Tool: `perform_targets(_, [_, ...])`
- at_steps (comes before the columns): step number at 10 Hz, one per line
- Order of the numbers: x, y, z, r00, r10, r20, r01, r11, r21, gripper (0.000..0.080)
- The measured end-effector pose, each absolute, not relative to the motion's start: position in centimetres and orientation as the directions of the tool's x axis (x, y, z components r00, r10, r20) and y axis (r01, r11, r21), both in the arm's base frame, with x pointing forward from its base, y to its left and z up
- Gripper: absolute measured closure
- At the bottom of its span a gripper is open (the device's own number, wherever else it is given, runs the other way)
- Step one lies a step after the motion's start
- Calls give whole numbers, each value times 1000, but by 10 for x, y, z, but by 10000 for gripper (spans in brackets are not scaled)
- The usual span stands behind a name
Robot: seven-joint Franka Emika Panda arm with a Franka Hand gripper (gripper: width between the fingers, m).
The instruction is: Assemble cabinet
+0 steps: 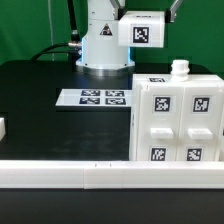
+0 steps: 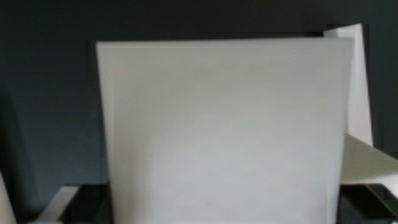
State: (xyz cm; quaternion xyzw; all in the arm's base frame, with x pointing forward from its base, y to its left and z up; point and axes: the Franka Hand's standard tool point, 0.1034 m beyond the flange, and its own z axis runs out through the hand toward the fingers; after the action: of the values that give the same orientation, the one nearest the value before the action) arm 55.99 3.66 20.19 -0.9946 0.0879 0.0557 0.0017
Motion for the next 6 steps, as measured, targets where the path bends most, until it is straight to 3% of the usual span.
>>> perform_targets(1, [586, 42, 204, 982, -166, -91, -166, -986, 7, 236])
perform_targets(2, [593, 48, 203, 984, -157, -87, -157, -988, 8, 236])
perform_targets(4, [619, 76, 186, 990, -113, -87, -112, -994, 12, 236])
perform_targets(6, [620, 73, 185, 990, -116, -84, -115, -993, 12, 236])
